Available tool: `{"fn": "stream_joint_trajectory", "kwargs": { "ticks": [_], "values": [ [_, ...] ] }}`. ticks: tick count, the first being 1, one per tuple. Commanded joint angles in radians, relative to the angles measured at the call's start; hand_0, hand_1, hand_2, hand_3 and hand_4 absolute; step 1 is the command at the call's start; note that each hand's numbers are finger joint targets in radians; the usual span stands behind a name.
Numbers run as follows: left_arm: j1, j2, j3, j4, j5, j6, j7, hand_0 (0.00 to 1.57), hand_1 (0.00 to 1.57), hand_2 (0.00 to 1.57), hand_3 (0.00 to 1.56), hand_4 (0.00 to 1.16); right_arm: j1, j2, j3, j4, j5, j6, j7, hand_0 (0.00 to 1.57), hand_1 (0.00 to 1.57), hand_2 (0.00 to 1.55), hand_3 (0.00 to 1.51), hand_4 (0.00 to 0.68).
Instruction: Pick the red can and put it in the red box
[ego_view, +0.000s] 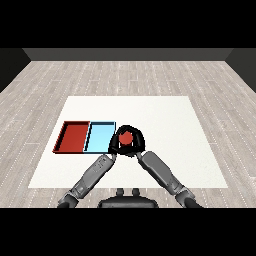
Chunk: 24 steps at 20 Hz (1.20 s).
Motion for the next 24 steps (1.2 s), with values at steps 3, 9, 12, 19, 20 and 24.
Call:
{"fn": "stream_joint_trajectory", "kwargs": {
  "ticks": [3, 9, 12, 19, 20, 24],
  "values": [
    [-0.030, -0.040, -0.083, 0.038, -0.006, 0.076, 0.044, 1.57, 1.57, 1.49, 1.36, 0.86, -0.020, 0.025, 0.057, -0.009, -0.026, -0.038, -0.013, 1.52, 1.52, 1.45, 1.39, 0.549],
    [-0.044, -0.027, 0.043, 0.043, -0.001, -0.004, 0.018, 1.57, 1.57, 1.53, 1.43, 0.87, -0.030, 0.024, 0.030, 0.073, -0.035, 0.002, -0.074, 1.52, 1.52, 1.46, 1.40, 0.547],
    [-0.034, -0.041, -0.089, 0.025, 0.033, 0.125, -0.014, 1.57, 1.57, 1.53, 1.43, 0.93, -0.028, 0.025, -0.027, -0.036, 0.008, 0.016, 0.037, 1.49, 1.49, 1.45, 1.40, 0.545],
    [-0.024, -0.041, -0.015, 0.025, 0.038, 0.037, -0.026, 1.57, 1.57, 1.57, 1.49, 1.14, 0.039, 0.025, -0.028, -0.082, 0.031, 0.108, 0.023, 0.00, 0.00, 0.00, 0.00, 0.000],
    [-0.024, -0.041, -0.015, 0.025, 0.037, 0.037, -0.026, 1.57, 1.57, 1.57, 1.49, 1.14, 0.040, 0.025, -0.029, -0.085, 0.033, 0.109, 0.026, 0.00, 0.00, 0.00, 0.00, 0.000],
    [0.082, -0.009, -0.030, -0.049, -0.003, 0.028, -0.028, 1.57, 1.57, 1.57, 1.49, 1.15, -0.024, 0.025, -0.073, -0.047, 0.051, 0.109, 0.051, 0.00, 0.00, 0.00, 0.00, 0.000]
  ]
}}
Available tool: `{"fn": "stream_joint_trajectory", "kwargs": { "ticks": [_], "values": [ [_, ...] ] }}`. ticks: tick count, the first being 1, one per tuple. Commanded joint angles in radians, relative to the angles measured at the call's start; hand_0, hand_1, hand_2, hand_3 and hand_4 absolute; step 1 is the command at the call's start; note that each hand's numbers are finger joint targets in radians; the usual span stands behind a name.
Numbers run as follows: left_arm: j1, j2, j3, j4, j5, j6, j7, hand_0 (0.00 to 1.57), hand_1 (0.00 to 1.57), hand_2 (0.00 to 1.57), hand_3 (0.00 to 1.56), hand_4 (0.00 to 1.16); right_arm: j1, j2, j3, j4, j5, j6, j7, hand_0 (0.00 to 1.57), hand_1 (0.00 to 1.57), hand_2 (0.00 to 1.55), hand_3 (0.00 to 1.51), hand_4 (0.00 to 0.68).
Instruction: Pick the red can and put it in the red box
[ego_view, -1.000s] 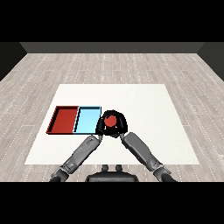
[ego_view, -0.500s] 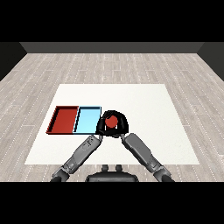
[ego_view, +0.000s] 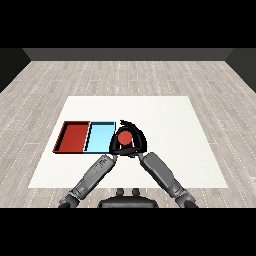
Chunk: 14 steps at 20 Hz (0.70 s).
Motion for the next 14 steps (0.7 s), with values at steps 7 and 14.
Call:
{"fn": "stream_joint_trajectory", "kwargs": {
  "ticks": [7, 14],
  "values": [
    [0.056, -0.022, -0.009, -0.021, -0.072, -0.010, 0.045, 1.57, 1.57, 1.57, 1.49, 1.15, 0.008, -0.027, -0.102, -0.032, 0.070, 0.051, 0.021, 0.00, 0.00, 0.00, 0.00, 0.000],
    [0.017, -0.027, 0.089, 0.111, 0.006, -0.075, -0.018, 1.57, 1.57, 1.57, 1.48, 1.13, -0.021, -0.087, -0.210, -0.253, 0.061, 0.037, 0.114, 0.00, 0.00, 0.00, 0.00, 0.000]
  ]
}}
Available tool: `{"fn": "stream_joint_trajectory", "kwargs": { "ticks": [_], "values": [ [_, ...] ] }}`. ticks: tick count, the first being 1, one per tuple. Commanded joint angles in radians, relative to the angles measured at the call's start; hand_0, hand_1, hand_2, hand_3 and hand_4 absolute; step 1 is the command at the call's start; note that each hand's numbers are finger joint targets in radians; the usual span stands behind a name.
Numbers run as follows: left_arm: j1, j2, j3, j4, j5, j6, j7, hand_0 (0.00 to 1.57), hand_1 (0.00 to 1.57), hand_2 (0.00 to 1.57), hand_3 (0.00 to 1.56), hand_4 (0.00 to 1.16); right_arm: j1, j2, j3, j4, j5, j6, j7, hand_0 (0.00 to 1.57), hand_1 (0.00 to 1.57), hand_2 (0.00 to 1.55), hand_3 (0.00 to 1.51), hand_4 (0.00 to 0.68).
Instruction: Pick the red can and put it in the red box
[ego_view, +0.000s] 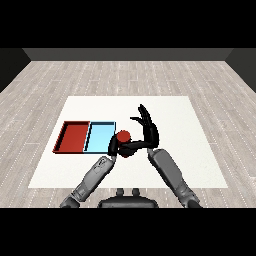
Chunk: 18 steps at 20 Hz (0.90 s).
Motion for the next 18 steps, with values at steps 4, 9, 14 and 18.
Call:
{"fn": "stream_joint_trajectory", "kwargs": {
  "ticks": [4, 9, 14, 18],
  "values": [
    [0.005, 0.003, 0.063, 0.011, -0.036, -0.013, 0.005, 1.57, 1.57, 1.55, 1.45, 1.12, 0.086, -0.062, -0.058, -0.249, 0.064, -0.042, 0.086, 0.00, 0.00, 0.00, 0.00, 0.000],
    [0.061, 0.111, 0.112, -0.122, -0.035, -0.055, 0.053, 1.57, 1.57, 1.57, 1.47, 1.13, 0.157, -0.146, -0.251, -0.291, -0.089, 0.064, 0.097, 0.00, 0.00, 0.00, 0.00, 0.000],
    [0.034, 0.193, 0.180, -0.166, -0.067, -0.070, 0.099, 1.57, 1.57, 1.57, 1.46, 1.11, 0.289, -0.158, -0.324, -0.141, -0.136, 0.178, -0.070, 0.00, 0.00, 0.00, 0.00, 0.000],
    [0.059, 0.260, 0.204, -0.208, -0.120, -0.053, 0.152, 1.57, 1.57, 1.55, 1.44, 1.12, 0.383, -0.200, -0.351, -0.095, -0.116, 0.231, -0.115, 0.00, 0.00, 0.00, 0.00, 0.000]
  ]
}}
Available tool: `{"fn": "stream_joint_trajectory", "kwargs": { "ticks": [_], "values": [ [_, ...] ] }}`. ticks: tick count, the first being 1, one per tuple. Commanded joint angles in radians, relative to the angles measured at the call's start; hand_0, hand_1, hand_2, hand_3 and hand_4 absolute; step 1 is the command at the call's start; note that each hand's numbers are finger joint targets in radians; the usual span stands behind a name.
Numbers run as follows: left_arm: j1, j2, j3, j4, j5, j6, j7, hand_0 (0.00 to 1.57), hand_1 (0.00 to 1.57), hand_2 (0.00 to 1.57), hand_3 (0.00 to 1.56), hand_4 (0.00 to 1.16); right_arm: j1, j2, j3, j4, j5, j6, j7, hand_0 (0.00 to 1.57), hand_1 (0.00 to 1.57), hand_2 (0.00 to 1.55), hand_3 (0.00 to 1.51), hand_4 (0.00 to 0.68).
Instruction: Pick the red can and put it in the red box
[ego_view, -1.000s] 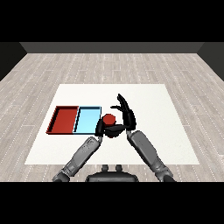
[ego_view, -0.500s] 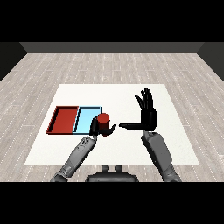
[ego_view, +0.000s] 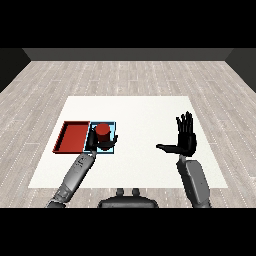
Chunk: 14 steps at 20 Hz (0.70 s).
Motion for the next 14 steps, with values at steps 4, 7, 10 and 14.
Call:
{"fn": "stream_joint_trajectory", "kwargs": {
  "ticks": [4, 7, 10, 14],
  "values": [
    [-0.022, 0.128, 0.109, 0.023, -0.058, -0.019, 0.027, 1.57, 1.57, 1.55, 1.42, 1.14, 0.158, 0.007, 0.003, 0.083, 0.031, 0.046, -0.070, 0.00, 0.00, 0.00, 0.00, 0.000],
    [-0.116, 0.162, 0.152, 0.116, -0.072, -0.052, 0.119, 1.57, 1.57, 1.55, 1.43, 1.13, 0.116, -0.004, -0.036, 0.196, 0.008, 0.104, -0.103, 0.00, 0.00, 0.00, 0.00, 0.000],
    [-0.163, 0.177, 0.187, 0.236, -0.125, -0.030, 0.093, 1.44, 1.44, 1.46, 1.39, 1.11, 0.128, 0.002, -0.048, 0.219, 0.019, 0.103, -0.121, 0.00, 0.00, 0.00, 0.00, 0.000],
    [-0.266, 0.214, 0.255, 0.534, -0.117, -0.087, 0.050, 1.54, 1.54, 1.52, 1.45, 1.08, 0.114, 0.007, -0.039, 0.190, 0.026, 0.080, -0.078, 0.00, 0.00, 0.00, 0.00, 0.000]
  ]
}}
